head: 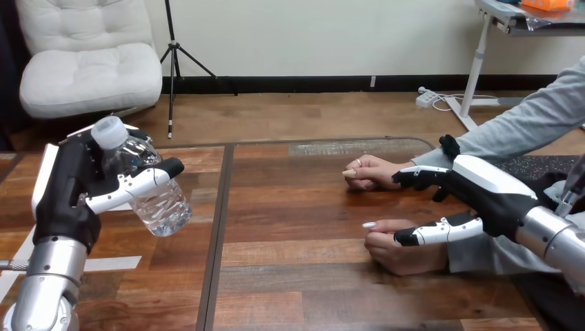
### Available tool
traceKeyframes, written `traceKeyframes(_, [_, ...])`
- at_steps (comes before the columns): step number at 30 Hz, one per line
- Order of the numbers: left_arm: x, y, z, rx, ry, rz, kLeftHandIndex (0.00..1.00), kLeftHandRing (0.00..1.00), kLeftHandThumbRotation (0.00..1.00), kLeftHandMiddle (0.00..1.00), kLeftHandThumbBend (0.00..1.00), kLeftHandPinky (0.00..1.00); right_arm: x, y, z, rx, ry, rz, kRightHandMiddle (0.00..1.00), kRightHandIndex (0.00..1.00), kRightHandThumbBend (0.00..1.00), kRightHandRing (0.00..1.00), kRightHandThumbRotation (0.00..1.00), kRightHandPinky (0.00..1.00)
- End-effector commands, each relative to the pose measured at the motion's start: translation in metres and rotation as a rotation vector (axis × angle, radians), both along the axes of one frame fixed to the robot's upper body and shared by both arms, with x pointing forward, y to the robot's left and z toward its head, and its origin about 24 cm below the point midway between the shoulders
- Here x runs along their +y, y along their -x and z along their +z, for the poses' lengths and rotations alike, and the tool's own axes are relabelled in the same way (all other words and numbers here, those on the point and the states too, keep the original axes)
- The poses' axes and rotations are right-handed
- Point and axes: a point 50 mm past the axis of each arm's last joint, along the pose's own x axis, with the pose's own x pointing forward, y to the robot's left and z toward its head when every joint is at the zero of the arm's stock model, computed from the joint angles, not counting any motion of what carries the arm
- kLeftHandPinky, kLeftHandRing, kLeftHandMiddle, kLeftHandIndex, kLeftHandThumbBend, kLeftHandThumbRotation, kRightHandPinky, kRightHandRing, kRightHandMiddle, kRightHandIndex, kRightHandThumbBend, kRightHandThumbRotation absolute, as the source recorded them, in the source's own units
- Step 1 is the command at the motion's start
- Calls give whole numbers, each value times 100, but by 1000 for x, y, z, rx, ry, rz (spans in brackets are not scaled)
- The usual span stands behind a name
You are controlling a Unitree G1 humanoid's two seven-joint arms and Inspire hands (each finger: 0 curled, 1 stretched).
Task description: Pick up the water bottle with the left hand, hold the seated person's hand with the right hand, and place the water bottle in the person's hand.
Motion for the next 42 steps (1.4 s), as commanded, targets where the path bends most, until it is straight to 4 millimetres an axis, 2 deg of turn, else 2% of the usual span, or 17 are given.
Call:
traceKeyframes(1, [-5,-8,29,-125,-15,-25,39,36,0,39,75,32,1,-19,35,-120,43,22,85,85,100,84,63,73])
traceKeyframes(24, [-3,-5,31,-128,-24,-28,39,35,0,39,77,31,-13,-22,29,-54,116,-43,87,86,99,85,61,74])
traceKeyframes(36, [-1,-4,30,-127,-26,-28,39,35,0,39,77,31,-19,-21,28,-47,135,-57,86,86,95,86,56,76])
traceKeyframes(42, [0,-3,31,-124,-30,-29,39,35,0,39,76,32,-21,-21,30,-40,161,-47,87,86,97,86,59,77])
